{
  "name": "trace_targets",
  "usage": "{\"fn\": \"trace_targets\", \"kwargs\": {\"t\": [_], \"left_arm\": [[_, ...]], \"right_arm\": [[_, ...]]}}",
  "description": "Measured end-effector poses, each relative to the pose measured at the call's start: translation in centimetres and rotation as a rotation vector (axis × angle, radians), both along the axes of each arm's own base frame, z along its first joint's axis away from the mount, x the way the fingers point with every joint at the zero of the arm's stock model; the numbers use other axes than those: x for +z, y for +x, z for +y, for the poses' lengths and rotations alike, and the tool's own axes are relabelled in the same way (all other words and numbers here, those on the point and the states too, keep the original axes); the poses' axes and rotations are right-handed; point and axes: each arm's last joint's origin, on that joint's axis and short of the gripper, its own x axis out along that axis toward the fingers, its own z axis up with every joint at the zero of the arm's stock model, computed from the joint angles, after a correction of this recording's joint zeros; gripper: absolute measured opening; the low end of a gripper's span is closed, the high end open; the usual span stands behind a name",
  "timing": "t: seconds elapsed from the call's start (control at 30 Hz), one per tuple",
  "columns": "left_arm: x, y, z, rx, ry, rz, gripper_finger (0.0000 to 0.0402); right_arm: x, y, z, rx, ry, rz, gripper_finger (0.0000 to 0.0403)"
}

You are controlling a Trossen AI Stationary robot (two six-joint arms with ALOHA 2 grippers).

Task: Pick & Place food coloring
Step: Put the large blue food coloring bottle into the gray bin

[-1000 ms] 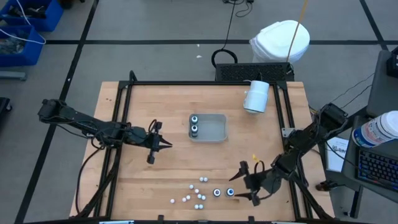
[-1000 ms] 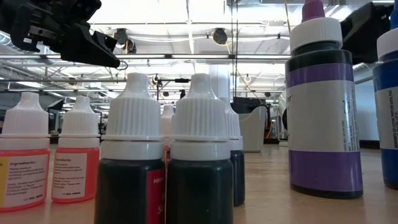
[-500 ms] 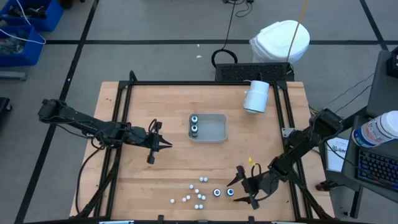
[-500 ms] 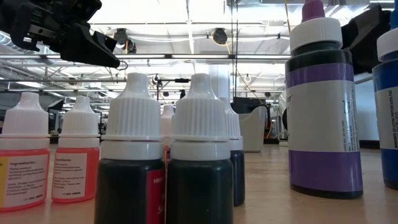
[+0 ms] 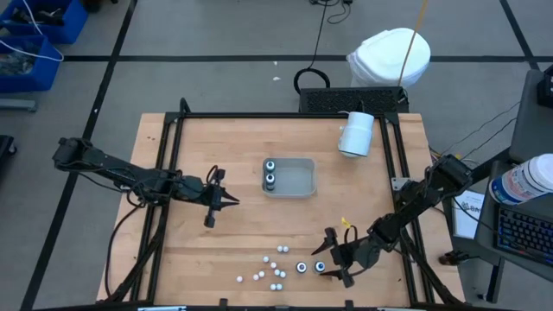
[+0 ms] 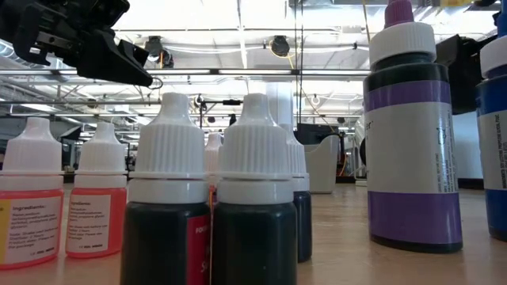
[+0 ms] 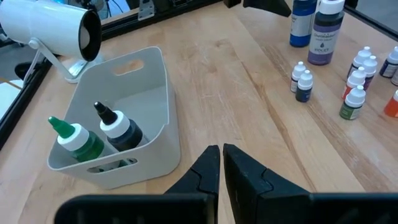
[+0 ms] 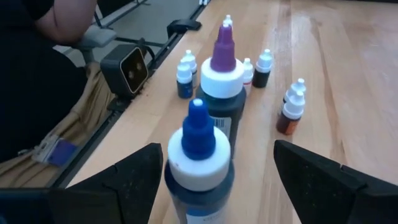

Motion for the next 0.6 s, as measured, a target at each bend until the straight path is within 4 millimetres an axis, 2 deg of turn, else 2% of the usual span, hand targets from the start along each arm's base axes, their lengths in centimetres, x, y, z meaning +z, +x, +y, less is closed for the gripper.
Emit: {"fn": "trace_targets", "kwargs": {"t": [0.23,0.6], "left_arm": [[0.01,0.0,0.0,0.0,0.0,0.0,0.0031],[0.01,0.0,0.0,0.0,0.0,0.0,0.0031]], "right_arm": [[0.01,0.08,-0.06,0.013,0.003,0.003,0.0273],[0.03,0.11,-0.07,0.023,0.005,0.004,0.0142]]}}
